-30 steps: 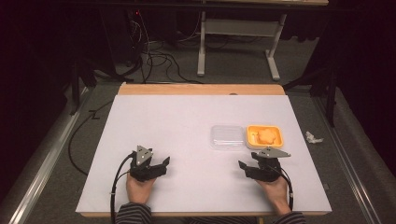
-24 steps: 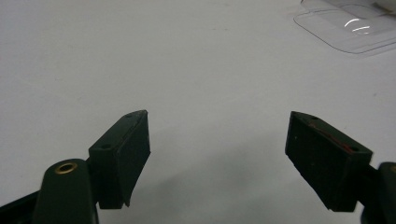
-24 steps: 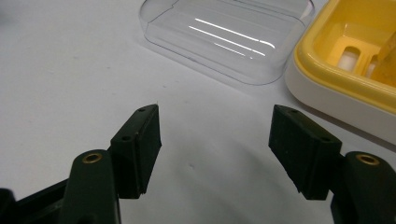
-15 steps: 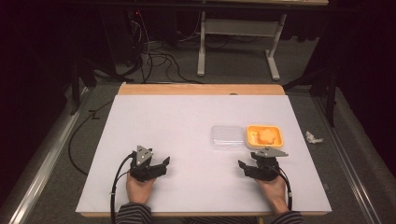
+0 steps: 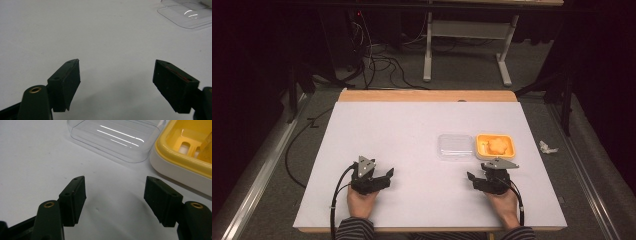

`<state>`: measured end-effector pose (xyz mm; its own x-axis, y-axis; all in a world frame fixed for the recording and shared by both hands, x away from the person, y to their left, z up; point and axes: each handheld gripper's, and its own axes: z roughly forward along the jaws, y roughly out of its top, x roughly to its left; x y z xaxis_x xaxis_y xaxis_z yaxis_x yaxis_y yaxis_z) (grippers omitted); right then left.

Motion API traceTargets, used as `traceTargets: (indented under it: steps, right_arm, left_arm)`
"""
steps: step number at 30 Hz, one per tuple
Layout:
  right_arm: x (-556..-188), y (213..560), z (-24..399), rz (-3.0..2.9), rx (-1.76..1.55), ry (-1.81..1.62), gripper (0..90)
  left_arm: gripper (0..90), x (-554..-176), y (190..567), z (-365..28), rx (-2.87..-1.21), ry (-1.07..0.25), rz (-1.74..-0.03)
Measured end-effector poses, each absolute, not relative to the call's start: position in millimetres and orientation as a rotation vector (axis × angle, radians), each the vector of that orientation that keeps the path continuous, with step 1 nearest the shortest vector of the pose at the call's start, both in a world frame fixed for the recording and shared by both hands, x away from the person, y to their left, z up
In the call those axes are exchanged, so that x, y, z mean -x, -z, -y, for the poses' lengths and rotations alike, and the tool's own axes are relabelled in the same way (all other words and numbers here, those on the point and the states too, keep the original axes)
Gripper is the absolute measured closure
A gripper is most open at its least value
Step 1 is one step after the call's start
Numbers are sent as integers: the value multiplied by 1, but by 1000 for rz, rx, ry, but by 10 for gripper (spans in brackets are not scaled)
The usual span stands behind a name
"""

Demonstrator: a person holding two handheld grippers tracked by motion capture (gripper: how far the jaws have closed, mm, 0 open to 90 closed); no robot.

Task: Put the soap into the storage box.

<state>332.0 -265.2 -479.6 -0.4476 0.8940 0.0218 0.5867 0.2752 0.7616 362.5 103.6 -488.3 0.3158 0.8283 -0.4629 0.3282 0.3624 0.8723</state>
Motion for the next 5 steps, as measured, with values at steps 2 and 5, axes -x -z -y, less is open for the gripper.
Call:
traceTargets:
  steps: [2, 5]
  right_arm:
    - [-332, 479, 265, -2136, -1335, -1005, 343]
    - [-331, 480, 265, -2128, -1319, -1011, 343]
  left_arm:
    - [227, -362, 488, -104, -1214, -467, -1263]
    - [226, -362, 488, -104, -1214, -467, -1263]
